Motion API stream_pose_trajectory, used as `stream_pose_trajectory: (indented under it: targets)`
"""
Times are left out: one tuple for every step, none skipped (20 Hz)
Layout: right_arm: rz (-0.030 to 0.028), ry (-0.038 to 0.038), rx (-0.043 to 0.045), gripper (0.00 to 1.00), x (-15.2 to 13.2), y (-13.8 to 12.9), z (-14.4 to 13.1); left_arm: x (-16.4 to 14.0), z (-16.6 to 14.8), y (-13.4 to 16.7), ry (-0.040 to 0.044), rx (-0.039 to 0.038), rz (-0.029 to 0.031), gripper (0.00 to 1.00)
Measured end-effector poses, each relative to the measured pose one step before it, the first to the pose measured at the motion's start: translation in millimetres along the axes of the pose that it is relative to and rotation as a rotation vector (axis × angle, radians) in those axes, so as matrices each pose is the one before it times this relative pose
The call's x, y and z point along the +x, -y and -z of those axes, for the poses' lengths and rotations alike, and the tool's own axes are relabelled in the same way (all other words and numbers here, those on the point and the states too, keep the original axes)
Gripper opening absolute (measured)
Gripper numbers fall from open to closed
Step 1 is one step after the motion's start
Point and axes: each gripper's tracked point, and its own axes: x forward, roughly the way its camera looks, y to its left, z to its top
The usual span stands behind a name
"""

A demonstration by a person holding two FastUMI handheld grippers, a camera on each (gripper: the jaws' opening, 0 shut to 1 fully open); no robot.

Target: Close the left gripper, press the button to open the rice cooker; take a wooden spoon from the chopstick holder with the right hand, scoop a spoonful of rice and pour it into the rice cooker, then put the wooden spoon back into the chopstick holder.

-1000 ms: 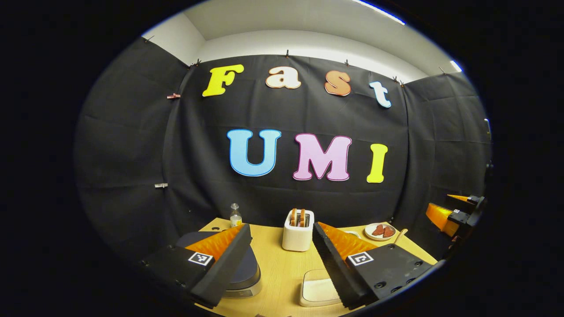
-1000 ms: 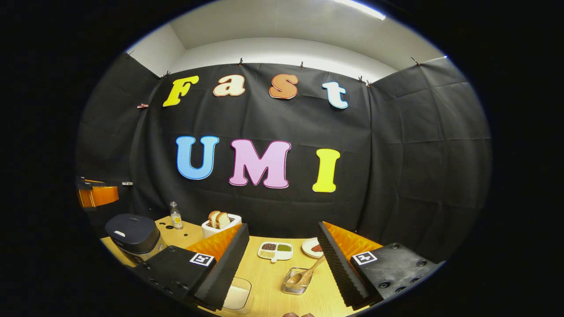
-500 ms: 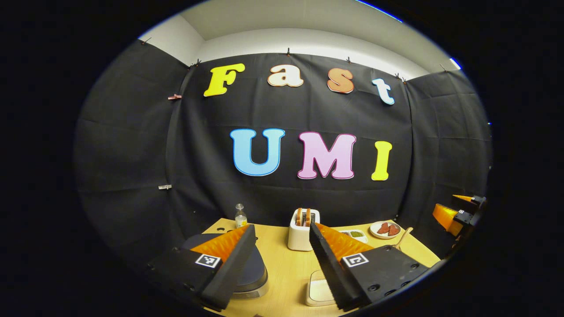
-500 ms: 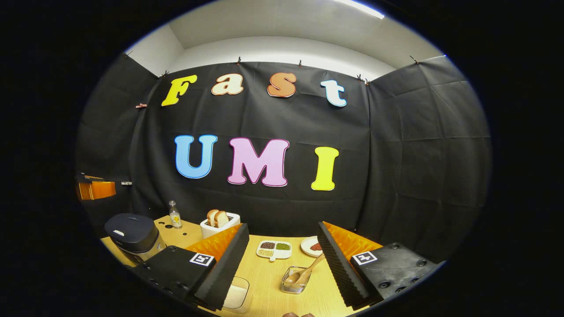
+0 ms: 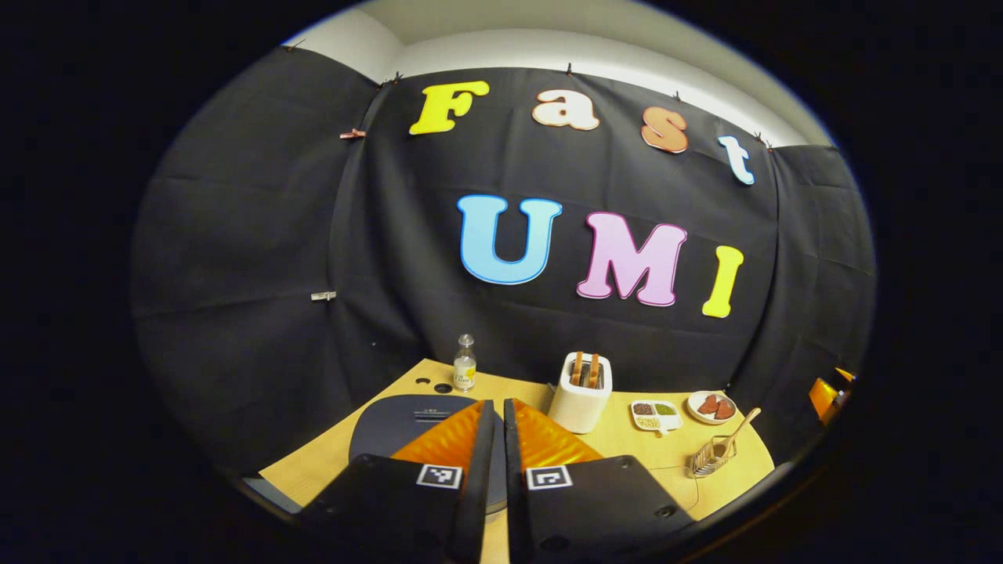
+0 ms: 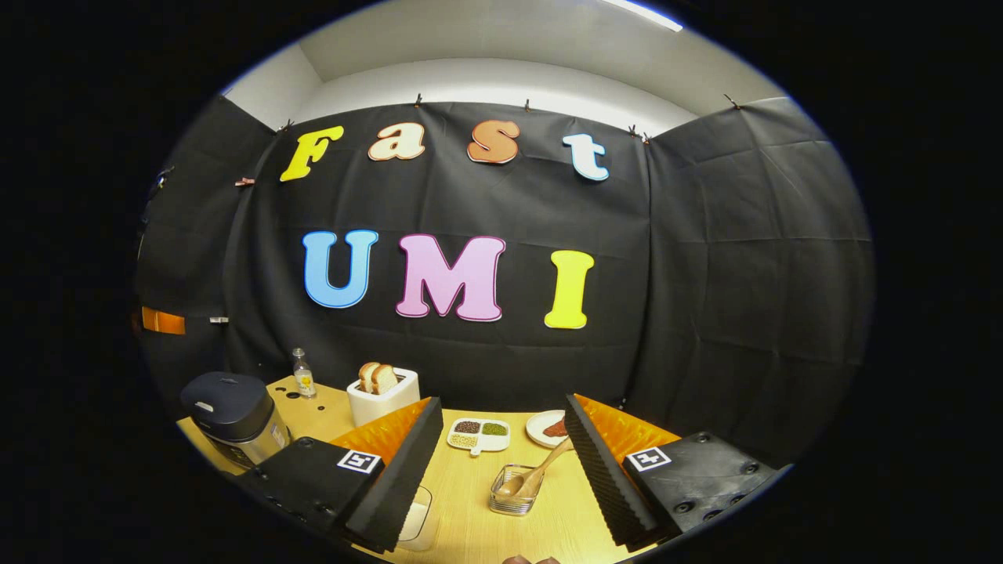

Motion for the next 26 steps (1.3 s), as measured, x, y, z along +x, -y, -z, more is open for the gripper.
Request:
stream_pose_trajectory:
  targets:
    - [0.00593,-0.00523,0.00193,0.98,0.15,2.43,2.60,3.14,8.13,-6.88,-0.02260,-0.00551,-0.00733,0.10]
    - [0.00539,-0.00732,0.00407,0.96,-0.34,1.77,2.51,4.66,8.02,-8.35,-0.02848,-0.00988,-0.00213,0.07]
    - [0.00455,-0.00667,0.00362,0.96,-0.95,2.00,2.12,2.88,11.16,-3.18,-0.03283,-0.01001,0.00604,0.07]
    - [0.00397,-0.00544,0.00212,0.96,-0.22,1.50,1.49,4.89,11.18,-4.69,-0.04000,-0.00419,-0.00195,0.07]
    - [0.00366,-0.00468,0.00152,0.98,0.22,1.74,2.12,7.01,15.36,-9.97,-0.04147,0.00085,-0.01830,0.07]
    - [0.00263,-0.00236,-0.00109,0.98,-0.13,1.19,0.86,6.57,12.16,-9.38,-0.03657,-0.00132,-0.01910,0.06]
    - [0.00405,-0.00084,-0.00366,0.98,-0.45,1.41,0.21,4.33,8.24,-3.91,-0.02676,-0.00231,-0.00723,0.06]
    - [0.00458,-0.00338,-0.00488,0.98,-0.12,1.59,1.65,6.18,10.57,-2.56,-0.03254,-0.00060,0.00040,0.06]
    - [0.00194,-0.00910,-0.00624,0.98,-0.48,1.19,3.75,7.60,12.41,-0.99,-0.03487,0.00672,0.00362,0.06]
    - [-0.00407,-0.01511,-0.00704,0.98,-0.19,-1.33,5.19,6.67,9.64,-0.33,-0.03476,0.01170,0.00425,0.06]
    - [-0.00794,-0.01351,-0.00497,0.96,-1.02,-2.23,4.22,6.36,8.72,-1.06,-0.02533,0.01338,-0.00025,0.06]
    - [-0.00635,-0.00913,-0.00322,0.98,-1.04,-1.77,1.97,3.69,4.39,-1.35,-0.01337,0.00554,-0.00169,0.06]
    - [-0.00236,-0.00322,-0.00415,0.98,-0.82,-0.60,0.08,2.47,2.19,0.64,-0.00940,-0.00458,0.00620,0.06]
    - [0.00336,0.00095,-0.00762,0.98,-1.38,1.06,-0.28,1.04,1.07,0.24,-0.00381,-0.00563,-0.00036,0.06]
    - [0.00468,0.00928,-0.01013,0.98,-1.69,0.86,-2.54,2.04,1.22,-0.55,-0.00146,0.00138,-0.00397,0.08]
    - [-0.00080,0.01059,-0.00849,0.98,-1.30,-0.16,-2.12,1.25,-0.68,-1.81,0.00199,0.00216,-0.00545,0.06]
    - [-0.00258,0.00597,-0.00512,0.98,-0.89,-0.61,-1.05,1.62,1.57,-1.72,0.00052,-0.00147,-0.00151,0.06]
    - [-0.00055,0.00162,-0.00135,0.98,0.12,0.34,0.83,-0.24,-1.82,-0.11,0.00429,-0.00011,0.00135,0.08]
    - [0.00184,-0.00461,0.00165,0.98,-0.70,1.02,2.05,0.75,1.93,-0.97,-0.00292,0.00003,-0.00023,0.07]
    - [0.00292,-0.00783,0.00412,0.98,-0.21,1.89,2.45,0.20,2.12,-0.33,-0.00640,-0.00241,-0.00054,0.07]
    - [0.00415,-0.00801,0.00476,0.98,0.40,1.80,2.53,1.01,0.32,0.81,-0.00056,-0.00418,-0.00112,0.07]
    - [0.00537,-0.00623,0.00411,0.98,-0.33,2.00,1.45,-0.02,-0.46,-0.47,-0.00001,-0.00548,-0.00330,0.07]
    - [0.00483,-0.00395,0.00257,0.98,0.35,2.74,1.54,0.29,1.08,-0.44,0.00161,-0.00525,-0.00416,0.07]
    - [0.00344,-0.00247,0.00085,0.98,0.27,0.63,1.17,0.67,0.82,-0.71,-0.00424,-0.00386,-0.00445,0.07]
    - [0.00108,-0.00141,-0.00004,0.98,-0.21,0.55,0.18,-0.18,1.20,0.69,0.00097,-0.00263,-0.00462,0.07]
    - [-0.00078,-0.00174,-0.00081,0.98,-0.12,0.12,0.76,-0.29,1.15,-0.10,0.00050,0.00537,-0.00313,0.07]
